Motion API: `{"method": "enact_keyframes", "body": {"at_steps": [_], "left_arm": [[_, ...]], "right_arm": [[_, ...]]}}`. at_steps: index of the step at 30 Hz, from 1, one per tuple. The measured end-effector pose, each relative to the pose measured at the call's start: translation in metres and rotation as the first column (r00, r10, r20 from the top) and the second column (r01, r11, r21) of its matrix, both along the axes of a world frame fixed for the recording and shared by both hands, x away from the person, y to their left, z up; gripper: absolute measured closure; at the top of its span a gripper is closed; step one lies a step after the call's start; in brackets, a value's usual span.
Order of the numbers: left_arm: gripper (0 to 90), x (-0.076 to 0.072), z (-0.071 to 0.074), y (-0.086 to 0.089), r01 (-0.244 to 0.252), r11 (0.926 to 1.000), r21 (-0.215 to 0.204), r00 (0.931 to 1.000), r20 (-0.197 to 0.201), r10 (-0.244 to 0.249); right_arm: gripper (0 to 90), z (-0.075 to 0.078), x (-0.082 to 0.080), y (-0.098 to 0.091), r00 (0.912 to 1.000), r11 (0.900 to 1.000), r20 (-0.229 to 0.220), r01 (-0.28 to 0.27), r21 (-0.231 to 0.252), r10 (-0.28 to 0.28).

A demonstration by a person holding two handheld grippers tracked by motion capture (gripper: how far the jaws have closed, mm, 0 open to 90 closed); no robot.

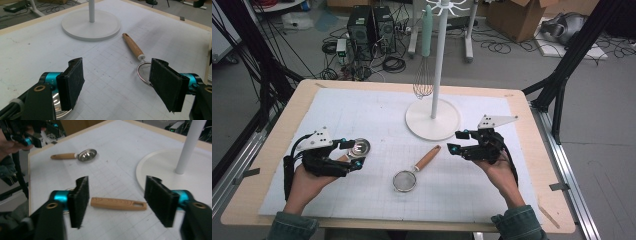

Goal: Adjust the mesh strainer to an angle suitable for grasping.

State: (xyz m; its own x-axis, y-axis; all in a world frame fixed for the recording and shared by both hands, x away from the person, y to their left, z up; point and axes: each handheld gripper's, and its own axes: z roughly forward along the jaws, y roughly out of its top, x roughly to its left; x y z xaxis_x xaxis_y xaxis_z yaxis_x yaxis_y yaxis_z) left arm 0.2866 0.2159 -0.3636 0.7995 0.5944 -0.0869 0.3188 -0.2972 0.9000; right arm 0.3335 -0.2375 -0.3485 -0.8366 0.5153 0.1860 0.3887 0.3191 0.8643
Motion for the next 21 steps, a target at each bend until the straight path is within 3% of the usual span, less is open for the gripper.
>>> {"method": "enact_keyframes", "body": {"at_steps": [3, 7, 12, 16, 21], "left_arm": [[28.1, 0.0, 0.0, 0.0, 0.002, 1.0, 0.0, 1.0, 0.001, -0.002], [27.2, -0.001, 0.0, 0.0, 0.01, 0.9999, -0.008, 1.0, -0.001, -0.01], [27.9, -0.001, 0.0, 0.0, 0.011, 0.9999, -0.003, 0.9999, 0.002, -0.011], [32.2, -0.001, -0.001, 0.0, 0.018, 0.9998, -0.004, 0.9998, 0.003, -0.018], [38.1, -0.002, -0.001, -0.001, 0.027, 0.9996, 0.0, 0.9996, 0.005, -0.027]], "right_arm": [[52.5, -0.011, 0.003, 0.006, 0.9987, 0.9989, -0.041, -0.03, -0.036, 0.028], [67.8, -0.022, 0.008, 0.014, 0.9962, 0.9963, -0.063, -0.064, -0.058, 0.06], [82.7, -0.033, 0.018, 0.019, 0.996, 0.9953, -0.07, -0.061, -0.075, 0.056], [89.0, -0.04, 0.028, 0.023, 0.9963, 0.9955, -0.073, -0.051, -0.08, 0.045], [89.3, -0.05, 0.043, 0.031, 0.9934, 0.9939, -0.11, -0.043, -0.102, 0.031]]}}
